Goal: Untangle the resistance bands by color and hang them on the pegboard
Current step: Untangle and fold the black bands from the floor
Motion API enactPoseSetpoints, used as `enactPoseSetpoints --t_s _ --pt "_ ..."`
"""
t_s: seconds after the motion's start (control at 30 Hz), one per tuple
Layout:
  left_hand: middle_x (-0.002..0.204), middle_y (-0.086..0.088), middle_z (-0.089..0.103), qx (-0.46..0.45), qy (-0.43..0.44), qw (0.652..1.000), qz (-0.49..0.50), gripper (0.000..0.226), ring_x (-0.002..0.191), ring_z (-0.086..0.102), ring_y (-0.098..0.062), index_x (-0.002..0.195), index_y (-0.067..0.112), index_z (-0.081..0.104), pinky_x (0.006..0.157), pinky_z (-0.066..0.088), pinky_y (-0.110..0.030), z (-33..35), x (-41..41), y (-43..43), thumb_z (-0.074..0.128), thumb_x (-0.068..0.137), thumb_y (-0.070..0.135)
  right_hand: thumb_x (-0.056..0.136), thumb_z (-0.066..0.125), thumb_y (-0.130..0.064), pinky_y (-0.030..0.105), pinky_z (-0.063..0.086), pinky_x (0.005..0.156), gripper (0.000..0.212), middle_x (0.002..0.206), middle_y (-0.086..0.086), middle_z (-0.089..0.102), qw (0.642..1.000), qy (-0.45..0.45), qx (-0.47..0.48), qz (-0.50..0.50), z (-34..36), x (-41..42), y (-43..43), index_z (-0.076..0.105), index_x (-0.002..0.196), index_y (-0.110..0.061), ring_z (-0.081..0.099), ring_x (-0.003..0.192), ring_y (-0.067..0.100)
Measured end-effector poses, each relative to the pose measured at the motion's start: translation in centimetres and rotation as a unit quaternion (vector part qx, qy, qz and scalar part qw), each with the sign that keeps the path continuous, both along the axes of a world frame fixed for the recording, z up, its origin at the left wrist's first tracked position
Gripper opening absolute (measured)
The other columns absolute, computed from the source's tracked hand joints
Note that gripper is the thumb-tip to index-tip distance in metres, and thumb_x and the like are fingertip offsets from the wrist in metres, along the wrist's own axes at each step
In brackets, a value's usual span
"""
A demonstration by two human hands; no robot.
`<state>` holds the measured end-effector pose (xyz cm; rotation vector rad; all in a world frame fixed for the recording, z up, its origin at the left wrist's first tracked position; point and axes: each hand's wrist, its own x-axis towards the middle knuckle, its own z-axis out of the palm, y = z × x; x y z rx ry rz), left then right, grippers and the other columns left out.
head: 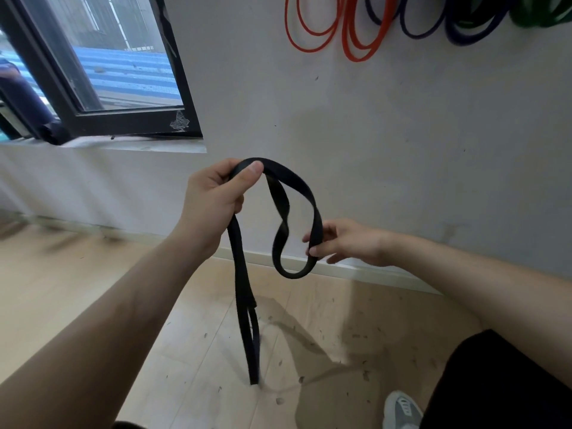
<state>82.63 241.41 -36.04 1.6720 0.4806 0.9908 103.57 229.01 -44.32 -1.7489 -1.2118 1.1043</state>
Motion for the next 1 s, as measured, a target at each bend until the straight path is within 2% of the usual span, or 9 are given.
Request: enactPoseSetpoints --t_s 0.13,0.33,0.5,0.57,0.7,0.8,0.87,0.93,1.0 --pt "0.064 0.001 0.034 -0.010 -0.010 1.000 0.017 0.019 0.058 0.029 -0.015 0.098 0.007 0.075 0.063 0.020 -0.042 -0.1 -0.2 0.5 0.069 0.096 0.024 0.091 0.073 -0.021 0.034 0.056 0.087 0.020 0.098 0.000 0.068 0.997 -0.032 -0.045 0.052 -1.2 -0.8 0.2 0.070 0.111 -0.019 0.068 0.090 0.012" --pt "0.067 0.001 0.033 -0.016 -0.031 0.998 0.046 0.015 0.060 0.028 -0.016 0.093 0.010 0.073 0.058 0.025 -0.032 0.2 -0.7 0.8 0.069 0.096 0.024 0.094 0.069 -0.017 0.033 0.057 0.082 0.012 0.092 0.002 0.069 0.999 0.015 -0.028 0.004 -1.6 -1.8 1.2 0.072 0.104 -0.011 0.067 0.086 0.016" --pt "0.069 -0.002 0.034 -0.030 -0.020 0.995 0.090 0.034 0.059 0.030 -0.014 0.101 -0.007 0.068 0.057 0.030 -0.027 -0.7 -1.4 2.3 0.071 0.094 0.026 0.097 0.062 -0.008 0.023 0.052 0.063 0.012 0.091 0.001 0.071 0.981 0.162 -0.004 -0.104 -0.6 -1.1 1.7 0.071 0.093 -0.014 0.066 0.077 0.013" --pt "0.070 -0.002 0.032 -0.045 -0.013 0.994 0.103 0.042 0.059 0.029 -0.015 0.103 -0.012 0.063 0.057 0.030 -0.027 -1.3 -1.8 2.8 0.072 0.094 0.028 0.097 0.061 -0.007 0.023 0.050 0.061 0.014 0.089 -0.001 0.071 0.964 0.226 0.018 -0.140 0.1 -0.6 1.5 0.070 0.093 -0.016 0.065 0.076 0.012" --pt "0.069 -0.001 0.031 -0.071 -0.002 0.991 0.111 0.031 0.058 0.029 -0.014 0.096 0.000 0.067 0.059 0.029 -0.029 -1.9 -2.2 3.3 0.075 0.092 0.030 0.101 0.054 -0.012 0.021 0.050 0.061 0.015 0.094 0.000 0.071 0.918 0.344 0.064 -0.189 1.5 0.7 1.0 0.069 0.102 -0.015 0.062 0.071 0.010" --pt "0.067 0.000 0.032 -0.073 0.006 0.991 0.110 0.024 0.057 0.030 -0.014 0.093 0.007 0.066 0.058 0.031 -0.026 -2.0 -2.2 3.4 0.074 0.092 0.030 0.097 0.059 -0.019 0.024 0.049 0.060 0.016 0.086 0.003 0.070 0.897 0.397 0.073 -0.181 2.2 1.5 0.5 0.067 0.109 -0.012 0.052 0.063 0.012" --pt "0.067 0.001 0.033 -0.073 0.005 0.991 0.115 0.025 0.057 0.031 -0.014 0.093 0.006 0.067 0.059 0.032 -0.026 -2.0 -2.1 3.4 0.073 0.092 0.030 0.093 0.063 -0.024 0.027 0.045 0.060 0.017 0.080 0.002 0.065 0.917 0.351 0.074 -0.175 2.1 2.0 0.2 0.066 0.108 -0.016 0.048 0.062 0.013" --pt "0.067 0.001 0.034 -0.073 0.002 0.990 0.120 0.030 0.057 0.032 -0.013 0.098 0.001 0.069 0.059 0.033 -0.026 -2.0 -2.1 3.4 0.073 0.093 0.030 0.087 0.074 -0.025 0.032 0.040 0.063 0.018 0.076 0.000 0.059 0.960 0.201 0.078 -0.177 1.3 2.2 0.2 0.070 0.103 -0.019 0.047 0.062 0.014" --pt "0.067 0.001 0.035 -0.070 -0.004 0.990 0.120 0.039 0.058 0.032 -0.013 0.104 -0.006 0.068 0.059 0.033 -0.025 -2.0 -2.0 3.5 0.072 0.093 0.031 0.083 0.077 -0.014 0.039 0.041 0.069 0.027 0.079 0.005 0.061 0.975 0.079 0.087 -0.188 0.4 2.2 0.2 0.068 0.108 -0.021 0.050 0.065 0.018"
